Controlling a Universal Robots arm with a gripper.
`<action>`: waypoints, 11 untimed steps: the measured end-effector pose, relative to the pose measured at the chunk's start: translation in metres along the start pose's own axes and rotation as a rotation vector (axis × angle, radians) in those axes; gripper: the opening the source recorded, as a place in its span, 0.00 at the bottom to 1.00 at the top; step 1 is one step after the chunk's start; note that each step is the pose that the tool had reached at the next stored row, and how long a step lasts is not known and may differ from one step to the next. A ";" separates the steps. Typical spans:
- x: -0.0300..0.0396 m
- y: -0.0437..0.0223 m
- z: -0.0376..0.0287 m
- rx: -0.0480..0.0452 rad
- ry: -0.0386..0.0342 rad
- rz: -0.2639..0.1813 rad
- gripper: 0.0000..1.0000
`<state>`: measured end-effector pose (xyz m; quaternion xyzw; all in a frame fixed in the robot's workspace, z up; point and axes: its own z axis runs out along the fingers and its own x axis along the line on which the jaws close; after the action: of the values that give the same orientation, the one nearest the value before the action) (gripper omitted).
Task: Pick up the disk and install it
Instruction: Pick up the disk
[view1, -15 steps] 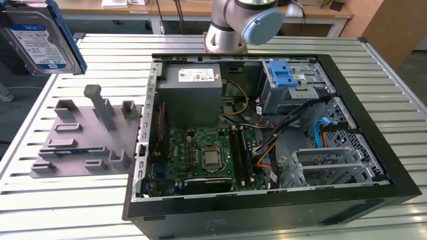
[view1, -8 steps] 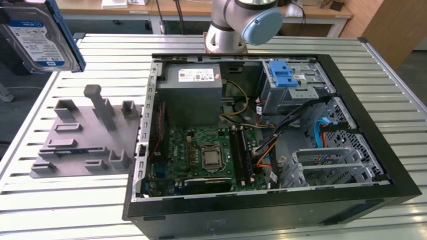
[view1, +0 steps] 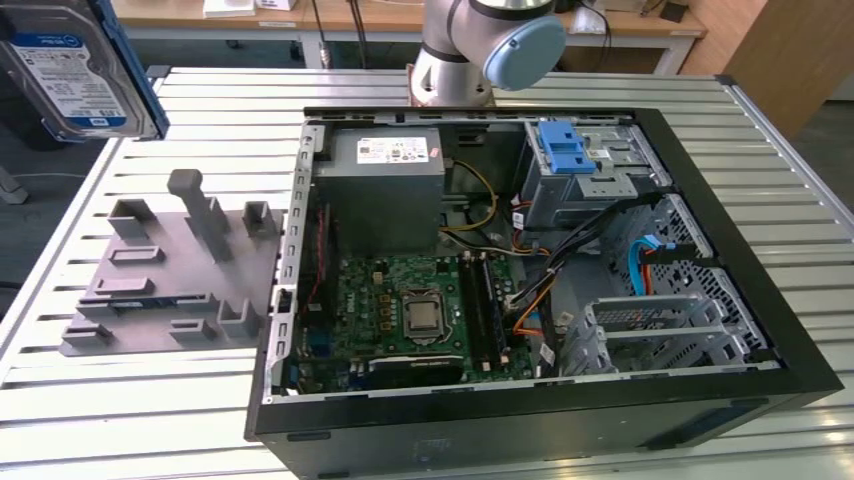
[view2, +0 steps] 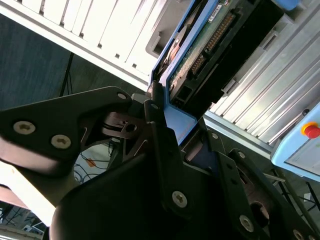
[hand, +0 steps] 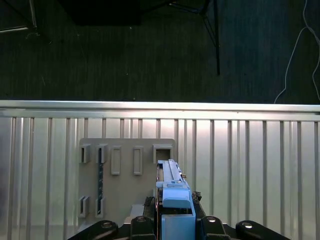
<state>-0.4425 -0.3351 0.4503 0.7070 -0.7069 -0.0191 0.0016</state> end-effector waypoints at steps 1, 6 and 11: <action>0.0000 0.0000 -0.0005 0.0000 0.0000 0.000 0.36; -0.0001 0.0001 -0.0031 0.0000 0.0000 0.000 0.36; -0.0002 0.0002 -0.0064 -0.0001 0.0000 0.000 0.36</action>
<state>-0.4425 -0.3351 0.4568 0.7070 -0.7069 -0.0191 0.0016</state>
